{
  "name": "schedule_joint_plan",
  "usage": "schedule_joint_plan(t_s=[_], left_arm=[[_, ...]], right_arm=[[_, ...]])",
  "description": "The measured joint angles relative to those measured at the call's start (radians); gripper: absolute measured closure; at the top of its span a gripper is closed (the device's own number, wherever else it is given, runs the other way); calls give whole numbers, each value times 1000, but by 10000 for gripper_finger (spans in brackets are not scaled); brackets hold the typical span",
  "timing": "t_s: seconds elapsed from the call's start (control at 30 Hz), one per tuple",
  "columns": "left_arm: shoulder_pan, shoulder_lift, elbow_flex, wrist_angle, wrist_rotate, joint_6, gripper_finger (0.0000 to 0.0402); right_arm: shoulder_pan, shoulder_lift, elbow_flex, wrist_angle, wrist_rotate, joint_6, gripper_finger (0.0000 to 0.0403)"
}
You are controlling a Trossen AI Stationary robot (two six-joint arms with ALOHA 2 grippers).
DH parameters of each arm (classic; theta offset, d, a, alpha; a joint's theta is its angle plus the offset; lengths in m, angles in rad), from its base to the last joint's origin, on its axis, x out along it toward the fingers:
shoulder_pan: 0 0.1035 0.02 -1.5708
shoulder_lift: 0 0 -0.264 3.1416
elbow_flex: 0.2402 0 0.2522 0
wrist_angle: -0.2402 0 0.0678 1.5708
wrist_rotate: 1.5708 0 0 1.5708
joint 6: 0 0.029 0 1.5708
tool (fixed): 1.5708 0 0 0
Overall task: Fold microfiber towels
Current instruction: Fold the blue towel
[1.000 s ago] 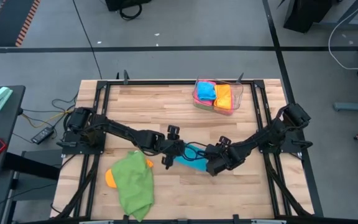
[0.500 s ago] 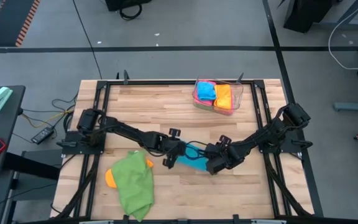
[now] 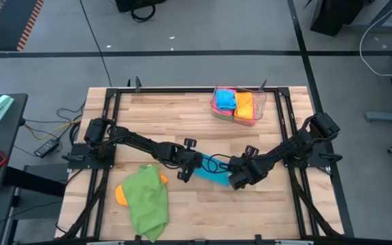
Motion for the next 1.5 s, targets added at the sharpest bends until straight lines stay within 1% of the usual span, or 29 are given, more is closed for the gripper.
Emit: schedule_joint_plan(t_s=[0.13, 0.2, 0.37, 0.47, 0.57, 0.7, 0.83, 0.9, 1.03, 1.1, 1.2, 1.27, 1.33, 1.4, 1.5], left_arm=[[-1, 0, 0, -8, 0, 0, 299], [-3, -10, 0, -25, 0, 0, 299], [-18, -60, 1, -29, 0, 6, 300], [-24, -78, 1, -23, 0, 8, 293], [-37, -88, 1, -4, 0, 8, 274], [-61, -88, 2, 18, 0, -1, 232], [-73, -86, 2, -3, 3, -27, 200], [-76, -86, 2, 0, 3, -50, 191], [-81, -86, 2, 1, 23, -72, 185], [-87, -85, 2, 6, 37, -72, 187], [-96, -85, 2, 32, 47, -72, 195], [-102, -85, 2, 53, 48, -72, 200], [-105, -85, 2, 76, 48, -72, 204], [-108, -85, 2, 100, 48, -73, 208], [-108, -85, 2, 130, 48, -86, 211]], right_arm=[[3, -21, 0, -26, 3, 0, 205], [16, -47, 0, -26, 25, -4, 205], [63, -150, 0, -20, 115, -27, 205], [88, -203, 0, 21, 171, -45, 205], [109, -227, 0, 106, 216, -110, 205], [122, -218, -1, 215, 283, -208, 205], [122, -200, -1, 236, 334, -243, 205], [120, -194, -1, 235, 336, -242, 205], [120, -192, -1, 238, 293, -238, 205], [120, -193, -1, 239, 279, -236, 205], [113, -193, -1, 241, 276, -175, 205], [101, -193, -1, 242, 256, -156, 205], [91, -193, -1, 240, 236, -169, 205], [90, -193, -1, 233, 237, -192, 208], [84, -193, -1, 172, 235, -217, 217]])
